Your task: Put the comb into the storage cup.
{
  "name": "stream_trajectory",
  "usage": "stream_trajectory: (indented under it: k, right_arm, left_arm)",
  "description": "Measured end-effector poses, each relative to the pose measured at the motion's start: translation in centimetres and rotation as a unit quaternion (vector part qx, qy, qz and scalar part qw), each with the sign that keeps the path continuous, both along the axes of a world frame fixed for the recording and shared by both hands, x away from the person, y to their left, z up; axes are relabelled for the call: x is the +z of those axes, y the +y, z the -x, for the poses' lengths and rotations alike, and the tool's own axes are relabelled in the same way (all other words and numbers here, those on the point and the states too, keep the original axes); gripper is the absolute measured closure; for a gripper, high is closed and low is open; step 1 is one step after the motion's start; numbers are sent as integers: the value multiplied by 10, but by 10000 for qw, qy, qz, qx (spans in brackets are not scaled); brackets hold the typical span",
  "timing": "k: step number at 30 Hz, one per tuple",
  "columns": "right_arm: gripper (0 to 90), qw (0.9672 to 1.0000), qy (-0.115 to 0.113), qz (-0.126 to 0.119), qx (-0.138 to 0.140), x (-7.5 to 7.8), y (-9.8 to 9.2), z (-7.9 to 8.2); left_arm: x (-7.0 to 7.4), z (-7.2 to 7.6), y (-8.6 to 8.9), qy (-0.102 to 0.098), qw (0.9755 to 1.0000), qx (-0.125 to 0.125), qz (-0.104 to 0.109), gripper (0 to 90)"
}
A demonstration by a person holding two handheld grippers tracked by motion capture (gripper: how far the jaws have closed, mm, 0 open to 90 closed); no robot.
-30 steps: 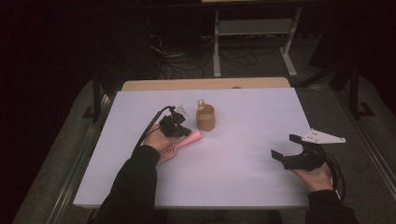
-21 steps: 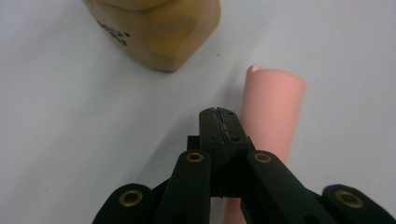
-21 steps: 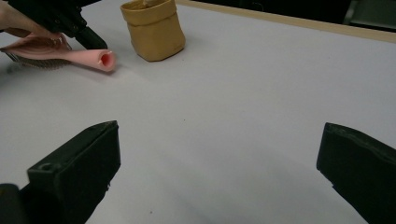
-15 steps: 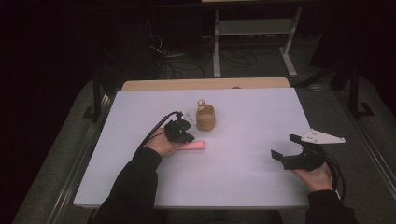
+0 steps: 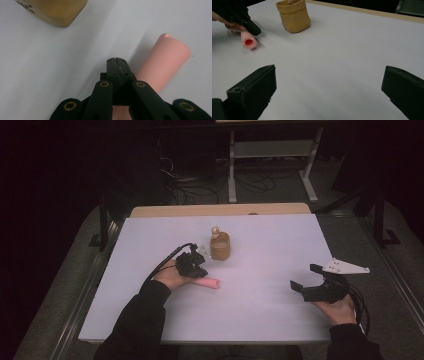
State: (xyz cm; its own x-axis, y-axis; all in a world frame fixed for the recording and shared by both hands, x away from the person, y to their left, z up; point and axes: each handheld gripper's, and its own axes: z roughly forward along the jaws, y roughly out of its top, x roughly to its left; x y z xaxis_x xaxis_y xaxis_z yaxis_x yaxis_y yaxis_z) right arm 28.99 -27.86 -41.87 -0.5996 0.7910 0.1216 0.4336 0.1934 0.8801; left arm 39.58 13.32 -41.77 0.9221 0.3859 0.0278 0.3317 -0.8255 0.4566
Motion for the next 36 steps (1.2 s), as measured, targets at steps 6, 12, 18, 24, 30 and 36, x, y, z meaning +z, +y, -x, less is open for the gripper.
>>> stream_trajectory:
  k: [6, 12, 18, 24, 30, 36]
  right_arm:
    - [0, 10000, 11, 2, -6, 0, 0, 0]
    - [0, 10000, 14, 8, -4, -1, 0, 0]
    - [0, 10000, 15, 9, -8, -1, 0, 0]
    - [0, 10000, 29, 12, -6, -1, 1, 0]
    - [0, 10000, 31, 9, -8, -1, 1, 0]
    - [0, 10000, 35, 8, -12, -1, 1, 0]
  left_arm:
    - [-3, 6, 2, 51, 10000, -52, -55, 900]
    - [-5, 13, 6, 33, 9999, -84, -96, 900]
    - [-5, 22, 12, 10, 9999, -114, -121, 900]
    - [-7, 29, 21, -16, 9999, -110, -57, 900]
    - [-5, 33, 27, -30, 10000, -89, 13, 900]
    - [-5, 37, 34, -12, 10000, -59, 62, 900]
